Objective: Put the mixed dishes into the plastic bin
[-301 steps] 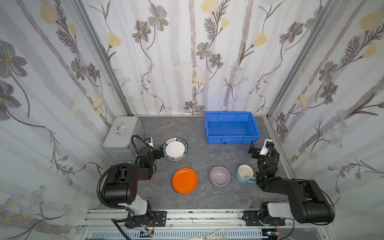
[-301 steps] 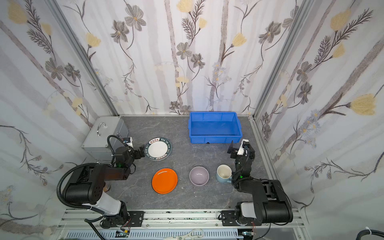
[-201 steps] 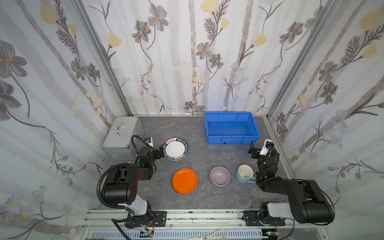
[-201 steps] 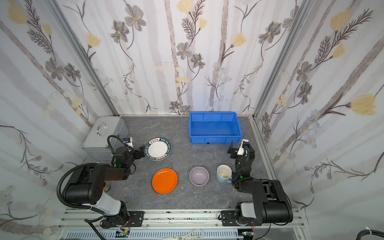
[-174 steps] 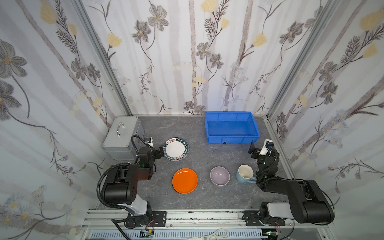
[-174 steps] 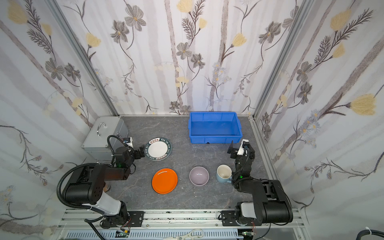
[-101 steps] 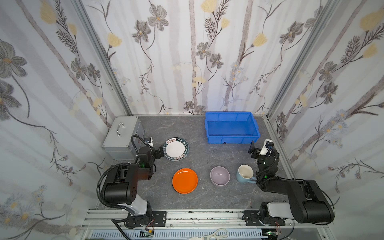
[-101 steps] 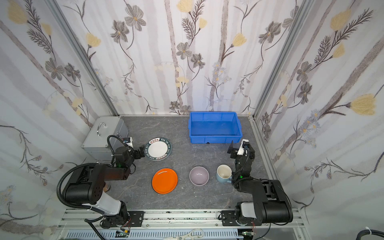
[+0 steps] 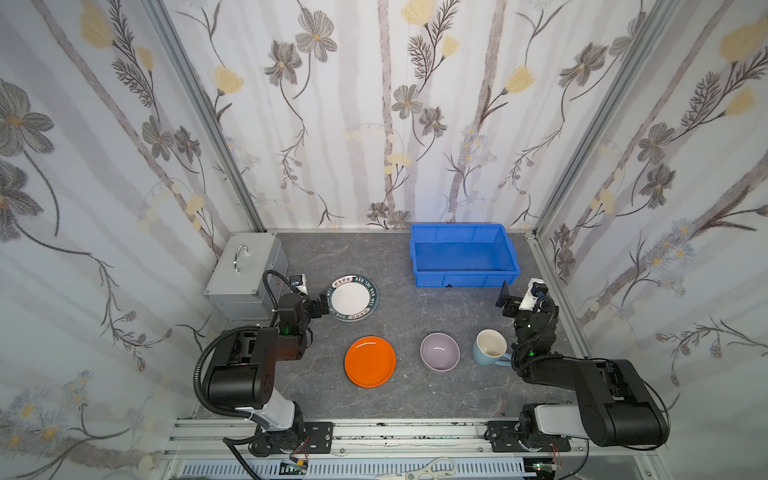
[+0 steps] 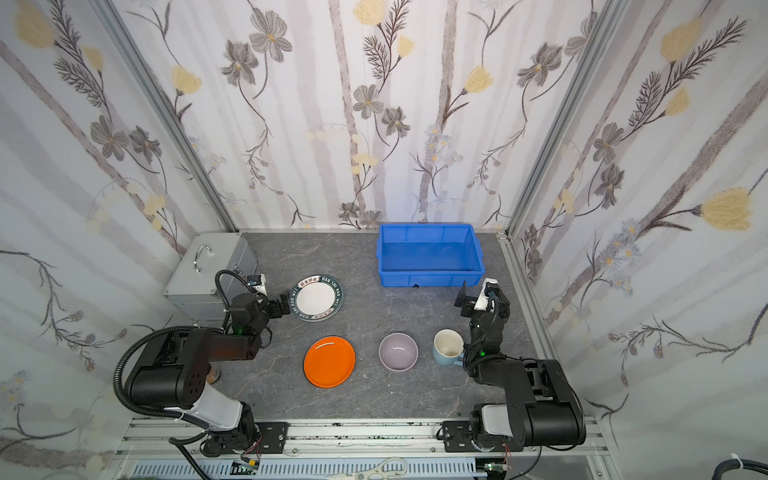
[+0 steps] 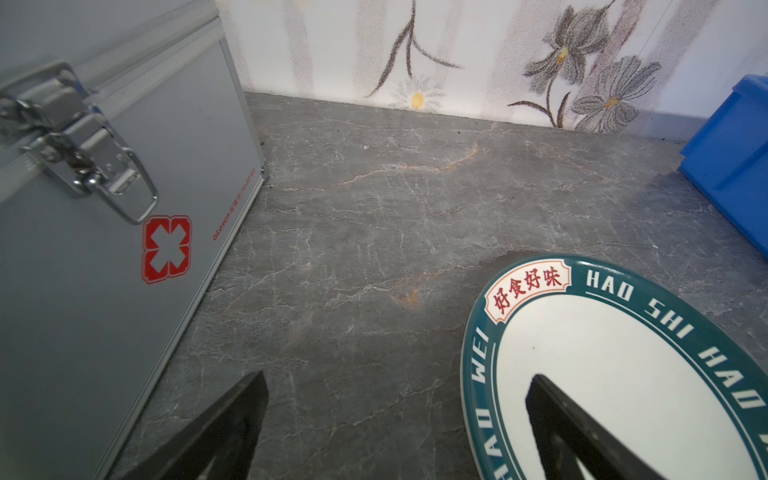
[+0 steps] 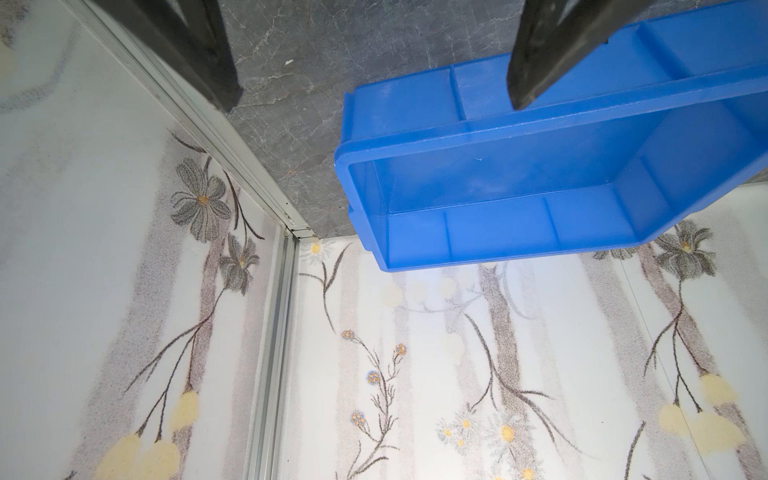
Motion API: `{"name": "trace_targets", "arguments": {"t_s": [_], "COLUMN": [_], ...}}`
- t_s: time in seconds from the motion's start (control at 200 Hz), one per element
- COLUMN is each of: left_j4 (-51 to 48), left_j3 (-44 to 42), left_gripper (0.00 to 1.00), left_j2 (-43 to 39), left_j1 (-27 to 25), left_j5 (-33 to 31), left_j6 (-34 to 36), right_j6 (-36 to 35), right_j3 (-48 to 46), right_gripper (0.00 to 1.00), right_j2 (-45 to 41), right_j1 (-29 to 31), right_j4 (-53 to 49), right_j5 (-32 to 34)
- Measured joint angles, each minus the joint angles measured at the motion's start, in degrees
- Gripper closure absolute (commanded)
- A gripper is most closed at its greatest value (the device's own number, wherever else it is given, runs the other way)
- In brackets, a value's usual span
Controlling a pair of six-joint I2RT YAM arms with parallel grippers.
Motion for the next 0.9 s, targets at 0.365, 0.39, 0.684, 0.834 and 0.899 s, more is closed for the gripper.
{"name": "trace_targets", "arguments": {"t_s": [0.365, 0.39, 0.684, 0.834, 0.899], "left_j4": [0.0, 0.0, -12.09, -23.82, -32.41], "left_j3": [0.0, 0.0, 7.41, 15.8, 23.45], "left_gripper": [0.0, 0.0, 0.0, 0.0, 0.0], "left_j2": [0.0, 0.0, -5.57, -11.28, -10.86], "left_j1": [-0.04, -0.04, -0.28, -0.37, -0.55], "left_j5": [-0.44, -0.44, -1.31, 0.33, 1.14], "left_j6": [0.13, 0.13, 0.13, 0.37, 0.04], "right_j6": [0.0, 0.0, -0.66, -1.05, -1.01], "right_j3": [0.0, 0.0, 3.93, 10.93, 15.15], "right_gripper": [0.0, 0.0, 0.0, 0.0, 0.0], "right_j2": [-0.02, -0.07, -8.66, -16.81, -18.23], "right_j1": [-0.11, -0.11, 1.14, 3.02, 4.09], "right_j4": [0.0, 0.0, -8.59, -21.05, -27.15], "right_j5": [0.0, 0.0, 0.55, 2.47, 4.2]}}
